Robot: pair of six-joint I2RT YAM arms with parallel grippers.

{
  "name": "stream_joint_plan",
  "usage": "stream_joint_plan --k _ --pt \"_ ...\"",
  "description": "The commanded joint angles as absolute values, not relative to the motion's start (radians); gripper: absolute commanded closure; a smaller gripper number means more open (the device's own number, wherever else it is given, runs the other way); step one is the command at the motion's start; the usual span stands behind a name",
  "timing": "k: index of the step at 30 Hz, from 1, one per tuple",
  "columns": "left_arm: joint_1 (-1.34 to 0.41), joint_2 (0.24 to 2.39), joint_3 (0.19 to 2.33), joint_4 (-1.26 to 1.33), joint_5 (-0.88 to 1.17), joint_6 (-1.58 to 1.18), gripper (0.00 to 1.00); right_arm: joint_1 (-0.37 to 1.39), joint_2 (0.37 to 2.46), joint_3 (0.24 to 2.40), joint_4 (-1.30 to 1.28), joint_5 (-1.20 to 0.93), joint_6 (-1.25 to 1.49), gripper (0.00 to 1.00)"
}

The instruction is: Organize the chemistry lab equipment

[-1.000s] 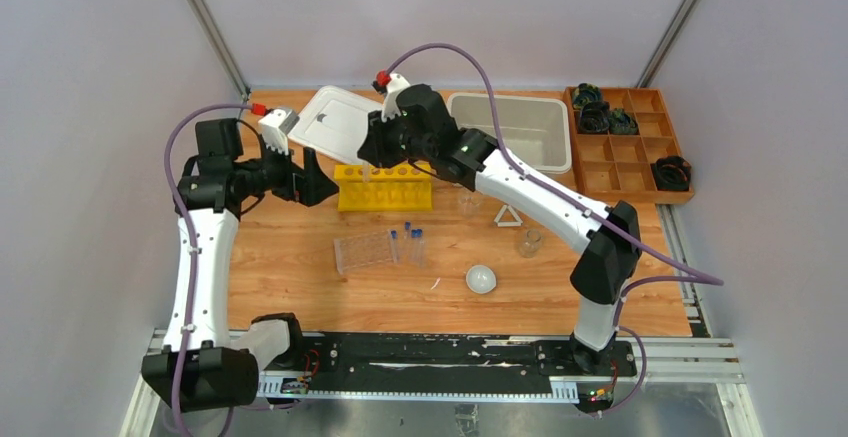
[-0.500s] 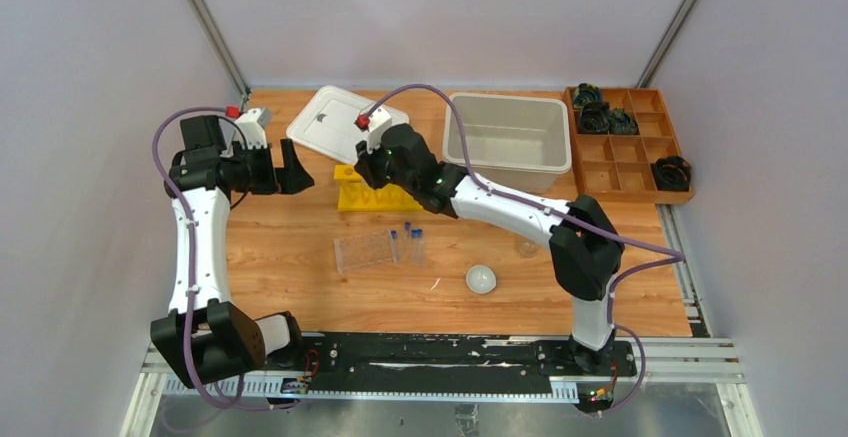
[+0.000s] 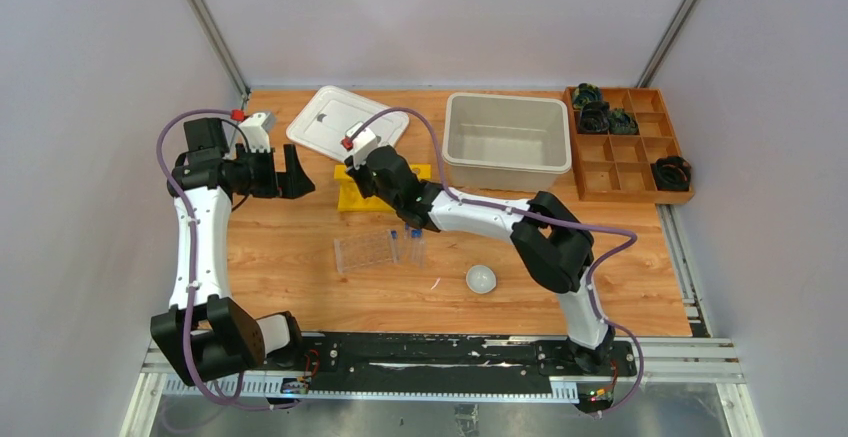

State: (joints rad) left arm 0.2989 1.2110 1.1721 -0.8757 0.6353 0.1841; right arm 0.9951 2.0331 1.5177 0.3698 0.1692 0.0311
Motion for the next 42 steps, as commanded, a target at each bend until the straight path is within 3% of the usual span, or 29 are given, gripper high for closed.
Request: stream_joint_plan --k 1,35,42 --pt "0.304 1.204 1.185 -0.887 0.653 0.211 0.0 1.009 2.063 1.54 0.427 0.22 0.004 1.0" --pt "0.304 1.191 1.19 -0.89 0.651 0.225 0.0 1.014 2.124 1.492 0.459 0.221 0.043 1.0" --pt "0.305 1.191 1.199 -0.89 0.651 0.223 0.0 1.024 2.126 1.483 0.464 0.233 0.058 0.87"
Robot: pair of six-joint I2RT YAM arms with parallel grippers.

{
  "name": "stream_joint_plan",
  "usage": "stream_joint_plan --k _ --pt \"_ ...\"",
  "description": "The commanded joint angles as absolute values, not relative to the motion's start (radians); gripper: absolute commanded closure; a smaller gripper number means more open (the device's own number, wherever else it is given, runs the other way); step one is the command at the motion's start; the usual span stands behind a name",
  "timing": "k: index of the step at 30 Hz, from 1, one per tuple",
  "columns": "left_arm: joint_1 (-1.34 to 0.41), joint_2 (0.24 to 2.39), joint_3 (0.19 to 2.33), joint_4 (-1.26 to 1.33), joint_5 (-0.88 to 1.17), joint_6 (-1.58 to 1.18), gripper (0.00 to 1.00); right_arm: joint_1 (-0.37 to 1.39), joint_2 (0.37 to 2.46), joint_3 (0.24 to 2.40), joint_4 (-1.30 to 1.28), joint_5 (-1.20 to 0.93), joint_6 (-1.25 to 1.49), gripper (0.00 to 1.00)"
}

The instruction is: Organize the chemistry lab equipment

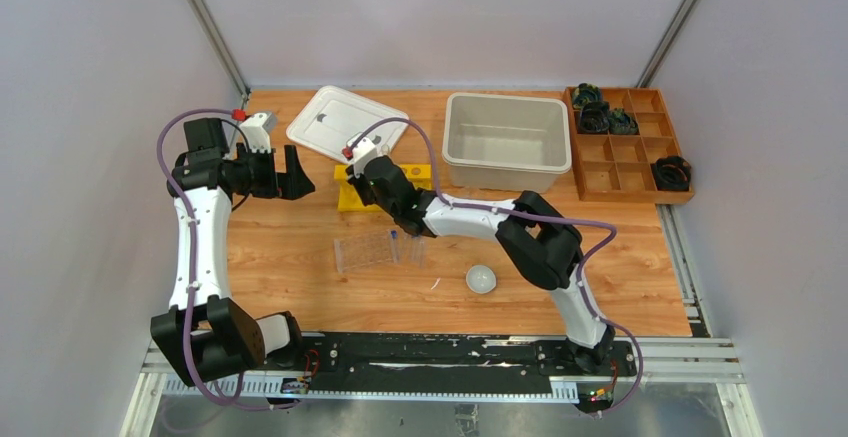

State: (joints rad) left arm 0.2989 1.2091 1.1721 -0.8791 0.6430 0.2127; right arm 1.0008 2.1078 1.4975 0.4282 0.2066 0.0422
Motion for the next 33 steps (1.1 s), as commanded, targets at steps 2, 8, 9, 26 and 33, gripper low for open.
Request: stream_joint_plan --k 2,8,9,26,33 --pt "0.305 1.191 1.204 -0.891 0.65 0.222 0.0 1.027 2.124 1.483 0.463 0.237 0.056 0.85" --pt "0.305 1.185 1.216 -0.896 0.649 0.22 0.0 1.035 2.083 1.468 0.448 0.258 0.057 0.74" --pt "0.305 1.183 1.218 -0.896 0.648 0.218 0.0 1.035 2.074 1.462 0.446 0.261 0.057 0.72" --pt "0.305 1.163 1.241 -0.902 0.661 0.202 0.0 1.037 1.762 1.365 0.023 0.271 0.335 0.58" --pt "0.304 1.167 1.25 -0.902 0.696 0.185 0.0 1.034 1.652 1.159 -0.281 0.26 0.563 0.72"
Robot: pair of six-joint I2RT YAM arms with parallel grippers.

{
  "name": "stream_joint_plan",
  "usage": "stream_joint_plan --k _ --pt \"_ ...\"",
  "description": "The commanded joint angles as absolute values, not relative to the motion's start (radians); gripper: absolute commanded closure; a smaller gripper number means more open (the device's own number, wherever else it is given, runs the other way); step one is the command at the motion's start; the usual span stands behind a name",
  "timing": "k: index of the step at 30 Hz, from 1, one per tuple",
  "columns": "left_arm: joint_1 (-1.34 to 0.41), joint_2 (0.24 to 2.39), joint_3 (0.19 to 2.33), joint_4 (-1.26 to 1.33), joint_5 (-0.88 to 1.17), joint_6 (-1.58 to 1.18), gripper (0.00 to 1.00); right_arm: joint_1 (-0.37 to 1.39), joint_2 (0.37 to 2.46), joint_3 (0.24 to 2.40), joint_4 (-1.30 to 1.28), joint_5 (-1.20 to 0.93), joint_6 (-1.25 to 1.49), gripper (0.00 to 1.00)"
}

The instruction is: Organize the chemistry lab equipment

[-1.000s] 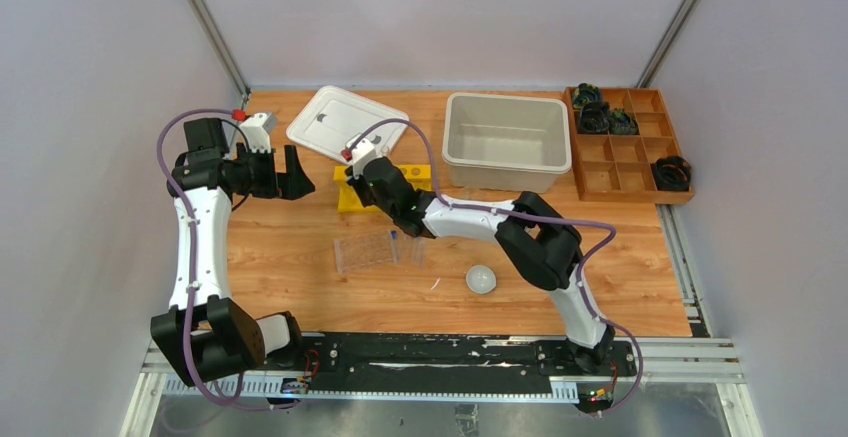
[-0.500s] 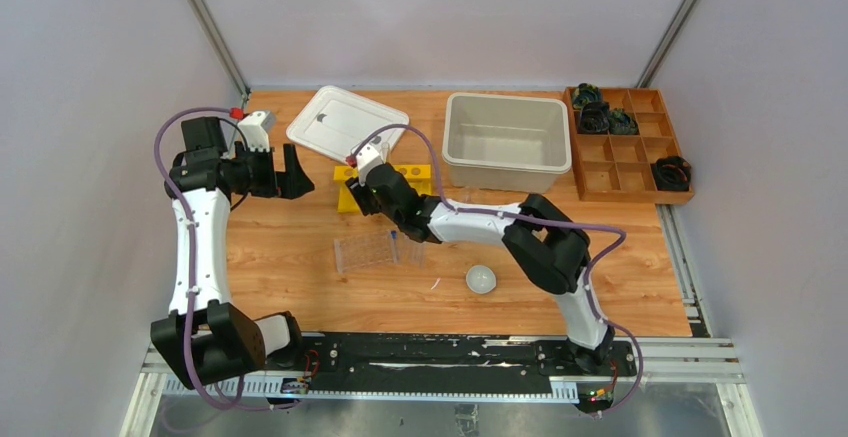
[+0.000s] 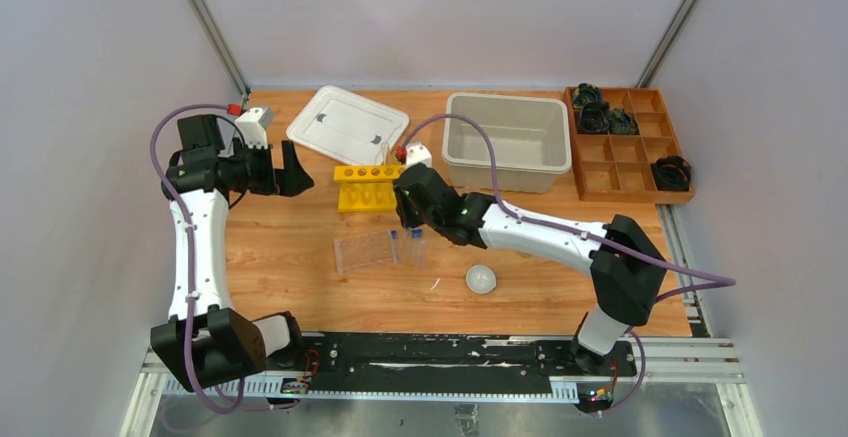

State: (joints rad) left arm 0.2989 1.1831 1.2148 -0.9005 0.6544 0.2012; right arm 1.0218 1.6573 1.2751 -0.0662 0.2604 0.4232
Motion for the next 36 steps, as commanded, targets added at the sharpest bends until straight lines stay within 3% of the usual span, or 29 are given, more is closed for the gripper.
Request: stream_joint_plan --k 1,11,23,36 --pt "0.305 1.169 1.252 -0.902 0.7 0.181 0.0 1.033 1.65 1.141 -0.287 0.249 0.574 0.73" --pt "0.305 1.175 1.258 -0.902 0.722 0.16 0.0 1.023 1.699 1.11 -0.322 0.15 0.644 0.79" --pt "0.305 1.14 1.249 -0.901 0.712 0.174 0.0 1.0 1.786 1.164 -0.324 0.149 0.635 0.68" --pt "0.304 1.134 1.241 -0.902 0.716 0.185 0.0 0.989 1.829 1.17 -0.315 0.19 0.649 0.7"
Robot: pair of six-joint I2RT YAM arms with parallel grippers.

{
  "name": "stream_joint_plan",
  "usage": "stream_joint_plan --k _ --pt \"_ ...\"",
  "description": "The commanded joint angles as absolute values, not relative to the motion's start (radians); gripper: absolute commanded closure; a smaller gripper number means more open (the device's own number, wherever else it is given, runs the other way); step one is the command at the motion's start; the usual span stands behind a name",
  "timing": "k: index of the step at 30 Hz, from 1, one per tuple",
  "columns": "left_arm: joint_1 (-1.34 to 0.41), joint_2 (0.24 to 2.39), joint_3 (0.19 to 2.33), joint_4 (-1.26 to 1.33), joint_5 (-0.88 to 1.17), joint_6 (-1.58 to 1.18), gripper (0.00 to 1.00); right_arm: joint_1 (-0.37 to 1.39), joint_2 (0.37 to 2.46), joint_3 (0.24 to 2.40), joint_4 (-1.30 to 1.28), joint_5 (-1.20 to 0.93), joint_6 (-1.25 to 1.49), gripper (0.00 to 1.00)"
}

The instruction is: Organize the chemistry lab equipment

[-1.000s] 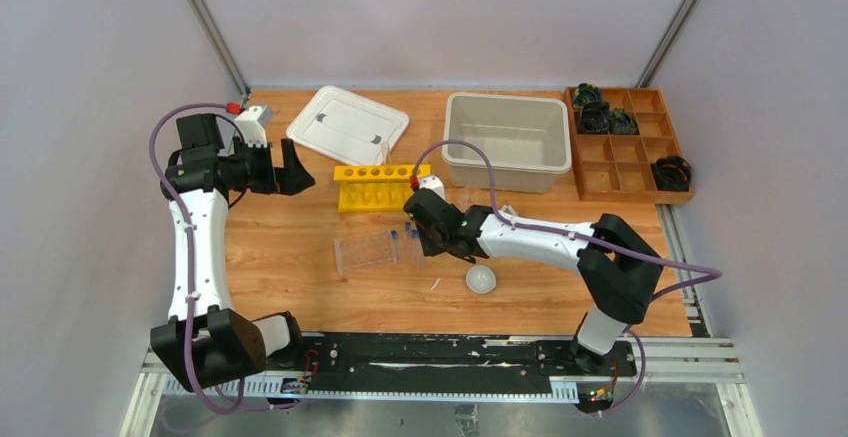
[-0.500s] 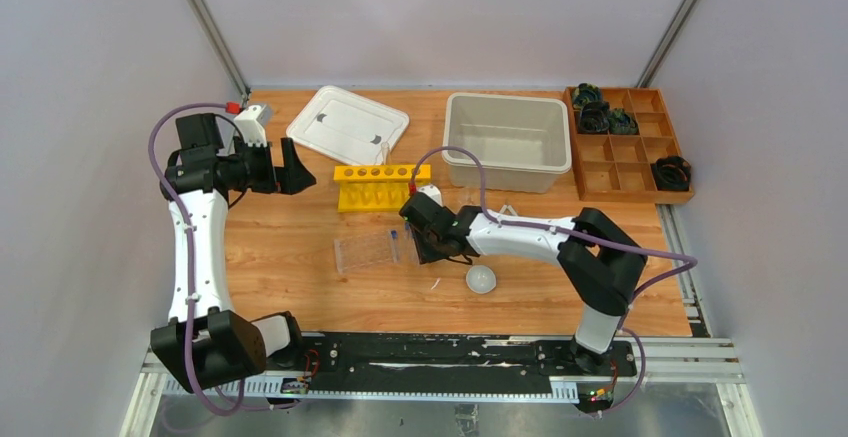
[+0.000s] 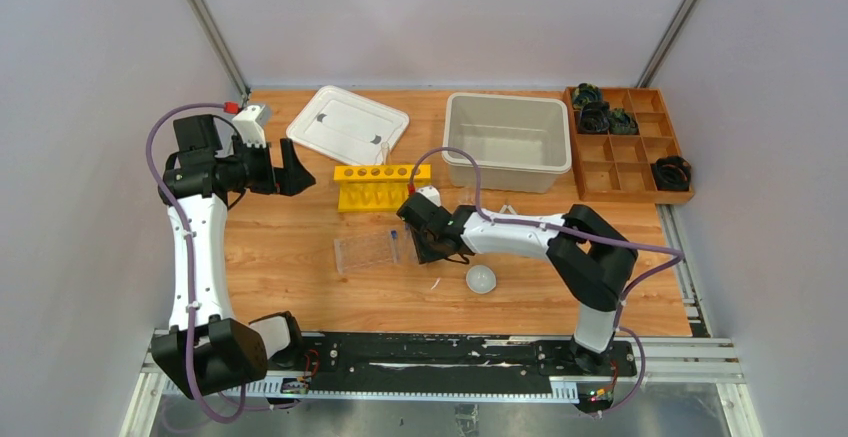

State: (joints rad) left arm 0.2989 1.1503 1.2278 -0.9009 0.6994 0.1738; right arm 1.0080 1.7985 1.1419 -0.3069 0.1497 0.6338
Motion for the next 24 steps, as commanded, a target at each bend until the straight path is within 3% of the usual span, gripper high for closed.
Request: stream_joint_plan --k 1,8,15,24 --pt "0.304 1.133 1.24 -0.902 0.716 0.185 0.0 0.985 1.836 1.174 -0.314 0.194 0.647 0.7" --pt "0.305 1.125 1.239 -0.907 0.711 0.187 0.0 0.95 1.861 1.176 -0.33 0.198 0.654 0.75" --pt "0.304 1.124 1.241 -0.907 0.768 0.179 0.0 0.95 1.759 1.133 -0.331 0.199 0.668 0.99" --pt "0.304 1.109 1.212 -0.907 0.954 0.209 0.0 0.976 1.514 1.185 -0.17 0.136 0.623 1.0"
